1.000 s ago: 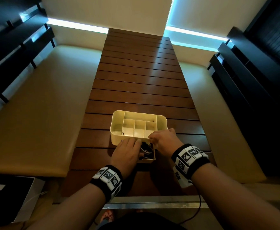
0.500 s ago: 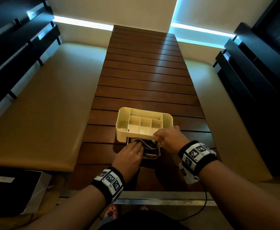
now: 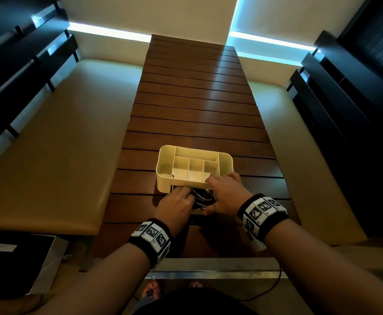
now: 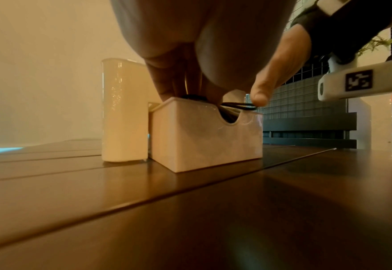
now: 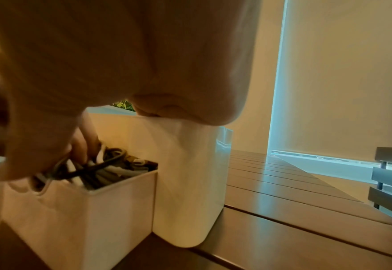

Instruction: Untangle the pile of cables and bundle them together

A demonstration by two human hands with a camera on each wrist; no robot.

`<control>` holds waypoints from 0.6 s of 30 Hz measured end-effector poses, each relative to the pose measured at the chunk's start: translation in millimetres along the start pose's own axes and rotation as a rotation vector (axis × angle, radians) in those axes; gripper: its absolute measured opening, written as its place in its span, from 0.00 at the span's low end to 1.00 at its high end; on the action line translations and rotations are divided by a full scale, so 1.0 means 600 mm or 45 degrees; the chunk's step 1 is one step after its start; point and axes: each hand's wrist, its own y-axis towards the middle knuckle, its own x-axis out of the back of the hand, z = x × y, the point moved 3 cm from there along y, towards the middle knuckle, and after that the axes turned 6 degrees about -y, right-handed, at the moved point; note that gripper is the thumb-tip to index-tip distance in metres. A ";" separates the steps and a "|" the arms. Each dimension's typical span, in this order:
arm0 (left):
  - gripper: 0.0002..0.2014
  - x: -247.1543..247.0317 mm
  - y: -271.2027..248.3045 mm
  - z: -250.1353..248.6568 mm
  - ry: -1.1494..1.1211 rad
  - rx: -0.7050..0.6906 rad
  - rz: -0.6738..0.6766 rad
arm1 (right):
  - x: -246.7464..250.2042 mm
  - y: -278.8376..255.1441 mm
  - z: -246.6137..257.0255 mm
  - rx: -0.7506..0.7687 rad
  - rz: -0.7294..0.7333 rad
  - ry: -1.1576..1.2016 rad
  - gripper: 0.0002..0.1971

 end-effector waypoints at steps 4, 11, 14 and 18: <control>0.06 -0.002 0.011 0.001 0.039 0.060 0.014 | -0.001 -0.003 -0.001 0.014 -0.034 -0.003 0.36; 0.09 0.001 0.013 0.006 -0.074 0.104 -0.002 | -0.006 0.004 -0.005 -0.037 -0.109 0.078 0.24; 0.20 0.001 0.009 0.009 -0.145 0.120 -0.012 | -0.007 0.007 -0.004 -0.067 -0.189 0.120 0.17; 0.13 -0.003 0.006 0.013 -0.106 0.140 -0.018 | -0.013 0.009 0.002 -0.117 -0.272 0.097 0.10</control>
